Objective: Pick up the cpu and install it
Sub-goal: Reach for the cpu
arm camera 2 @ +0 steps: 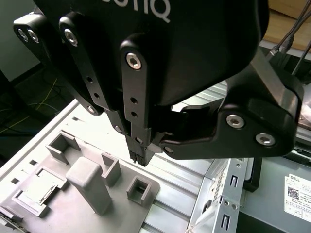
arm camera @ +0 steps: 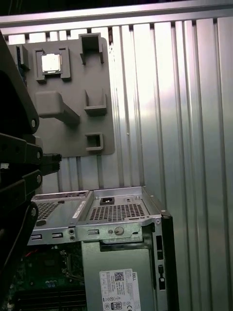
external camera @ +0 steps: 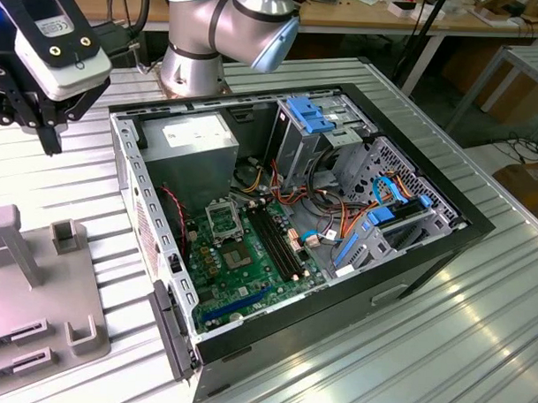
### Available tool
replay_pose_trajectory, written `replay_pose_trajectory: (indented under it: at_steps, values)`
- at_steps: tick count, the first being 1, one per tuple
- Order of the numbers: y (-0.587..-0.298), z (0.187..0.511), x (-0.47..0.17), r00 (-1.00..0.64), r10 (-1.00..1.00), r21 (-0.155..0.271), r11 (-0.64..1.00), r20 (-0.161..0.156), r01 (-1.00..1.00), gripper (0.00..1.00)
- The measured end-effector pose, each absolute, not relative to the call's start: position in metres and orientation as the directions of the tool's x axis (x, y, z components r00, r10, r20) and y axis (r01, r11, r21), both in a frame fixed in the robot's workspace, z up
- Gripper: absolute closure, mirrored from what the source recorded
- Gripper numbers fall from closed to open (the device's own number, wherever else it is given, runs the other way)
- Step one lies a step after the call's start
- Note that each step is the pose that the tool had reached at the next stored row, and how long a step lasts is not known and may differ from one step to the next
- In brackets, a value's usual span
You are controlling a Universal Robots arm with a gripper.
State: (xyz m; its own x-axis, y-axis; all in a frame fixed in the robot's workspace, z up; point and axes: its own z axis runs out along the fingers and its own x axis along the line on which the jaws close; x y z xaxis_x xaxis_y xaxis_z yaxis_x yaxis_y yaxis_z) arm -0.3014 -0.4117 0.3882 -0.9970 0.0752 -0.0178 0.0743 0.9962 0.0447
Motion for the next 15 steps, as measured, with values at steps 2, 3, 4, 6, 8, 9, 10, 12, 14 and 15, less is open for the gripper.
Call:
replay_pose_trajectory:
  at_steps: [2, 3, 4, 6, 8, 9, 10, 12, 14, 15]
  values:
    - [-0.412, 0.388, -0.304, -0.997, 0.075, 0.045, 0.996, -0.018, 0.074, 0.89]
    - [-0.412, 0.388, -0.304, -0.997, 0.075, 0.045, 0.996, -0.018, 0.074, 0.89]
    - [-0.412, 0.388, -0.305, -0.997, 0.075, 0.045, 0.996, -0.018, 0.074, 0.89]
    - [-0.412, 0.388, -0.307, -0.997, 0.075, 0.045, 0.996, -0.018, 0.074, 0.89]
    - [-0.412, 0.388, -0.31, -0.997, 0.075, 0.045, 0.996, -0.018, 0.074, 0.89]
    - [-0.412, 0.388, -0.311, -0.997, 0.075, 0.045, 0.996, -0.018, 0.074, 0.89]
    - [-0.412, 0.388, -0.312, -0.997, 0.075, 0.045, 0.996, -0.018, 0.074, 0.89]
    - [-0.412, 0.388, -0.315, -0.997, 0.075, 0.045, 0.996, -0.018, 0.074, 0.89]
    - [-0.412, 0.388, -0.318, -0.997, 0.075, 0.045, 0.996, -0.018, 0.074, 0.89]
    - [-0.412, 0.388, -0.319, -0.997, 0.075, 0.045, 0.996, -0.018, 0.074, 0.89]
